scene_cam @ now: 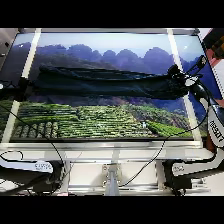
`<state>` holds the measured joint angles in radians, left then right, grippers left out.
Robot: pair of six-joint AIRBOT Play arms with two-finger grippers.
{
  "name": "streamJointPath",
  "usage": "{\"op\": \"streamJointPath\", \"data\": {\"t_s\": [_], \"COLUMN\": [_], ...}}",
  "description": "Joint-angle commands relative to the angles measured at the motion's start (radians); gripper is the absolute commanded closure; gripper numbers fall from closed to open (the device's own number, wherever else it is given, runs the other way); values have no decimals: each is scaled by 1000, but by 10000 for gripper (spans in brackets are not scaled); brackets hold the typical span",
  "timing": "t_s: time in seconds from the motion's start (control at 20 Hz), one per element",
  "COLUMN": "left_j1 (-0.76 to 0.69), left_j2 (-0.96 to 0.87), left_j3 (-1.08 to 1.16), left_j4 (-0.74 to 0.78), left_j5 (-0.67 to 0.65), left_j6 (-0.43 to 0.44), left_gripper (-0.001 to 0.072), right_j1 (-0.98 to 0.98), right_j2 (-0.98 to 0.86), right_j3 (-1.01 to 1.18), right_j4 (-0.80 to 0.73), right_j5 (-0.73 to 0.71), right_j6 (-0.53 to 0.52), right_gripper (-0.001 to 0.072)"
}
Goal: Fold the clothes and pants, and hang the long-sleeved shirts on hangers.
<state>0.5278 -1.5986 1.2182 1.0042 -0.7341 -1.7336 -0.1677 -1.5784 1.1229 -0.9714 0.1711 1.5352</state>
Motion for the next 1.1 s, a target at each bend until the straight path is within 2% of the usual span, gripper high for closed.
{"op": "streamJointPath", "data": {"t_s": [0.0, 0.3, 0.55, 0.7, 0.75, 0.8, 0.85, 0.9, 0.95, 1.0, 1.05], "left_j1": [20, -47, -119, -159, -171, -180, -185, -188, -188, -187, -187], "left_j2": [-38, -122, -135, -140, -140, -140, -139, -137, -134, -125, -114], "left_j3": [0, 0, 0, 0, 0, 0, 0, 0, 0, 0, 0], "left_j4": [-124, -153, -153, -153, -153, -153, -153, -153, -153, -152, -148], "left_j5": [-35, 97, 349, 473, 498, 523, 538, 541, 540, 534, 528], "left_j6": [74, 74, 74, 74, 74, 74, 74, 74, 74, 74, 74], "left_gripper": [-12, -3, -1, 32, 167, 389, 525, 592, 621, 694, 690], "right_j1": [-1, -1, -1, -1, -1, -1, -1, -1, -1, -1, -1], "right_j2": [0, 0, 0, 0, 0, 0, 0, 0, 1, 1, 2], "right_j3": [1, 1, 1, 1, 1, 1, 2, 2, 2, 3, 3], "right_j4": [-2, -1, -1, -1, -1, -2, -2, -2, -2, -2, -7], "right_j5": [4, 6, 6, 30, 42, 54, 66, 77, 85, 95, 110], "right_j6": [-12, -11, -11, -11, -11, -12, -12, -12, -12, -12, -12], "right_gripper": [114, 114, 114, 119, 120, 120, 120, 120, 121, 121, 120]}}
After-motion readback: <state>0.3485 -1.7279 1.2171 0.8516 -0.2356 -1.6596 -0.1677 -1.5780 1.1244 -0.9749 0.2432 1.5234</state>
